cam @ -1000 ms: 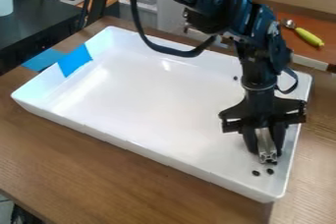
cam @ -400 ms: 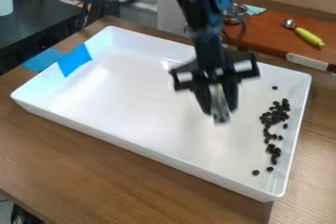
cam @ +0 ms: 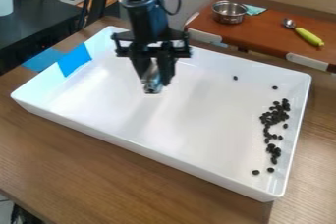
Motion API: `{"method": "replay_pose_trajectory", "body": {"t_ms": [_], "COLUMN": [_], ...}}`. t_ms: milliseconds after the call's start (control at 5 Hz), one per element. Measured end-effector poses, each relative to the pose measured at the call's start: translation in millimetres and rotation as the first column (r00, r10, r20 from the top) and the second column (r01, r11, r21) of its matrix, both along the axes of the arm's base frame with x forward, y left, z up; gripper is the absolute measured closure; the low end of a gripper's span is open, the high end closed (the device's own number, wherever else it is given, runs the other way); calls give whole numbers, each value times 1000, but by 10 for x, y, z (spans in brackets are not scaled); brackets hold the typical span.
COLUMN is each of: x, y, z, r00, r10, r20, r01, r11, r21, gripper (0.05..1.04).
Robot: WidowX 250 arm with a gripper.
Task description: Sweep into pile
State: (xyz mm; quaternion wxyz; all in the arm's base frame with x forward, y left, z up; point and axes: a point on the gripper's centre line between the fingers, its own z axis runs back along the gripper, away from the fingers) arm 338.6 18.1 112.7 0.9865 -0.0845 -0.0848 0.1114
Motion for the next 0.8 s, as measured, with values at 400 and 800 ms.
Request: {"method": "replay_pose_trajectory", "body": {"t_ms": [400, 800], "x": [-23, -68], "y": [987, 1396], "z": [-372, -673], "r00": [991, 975], "r10": [-130, -221], "r20": [-29, -32], "r01": [132, 223], "r11": [985, 962], "r21": [108, 158], "gripper": [693, 650]}}
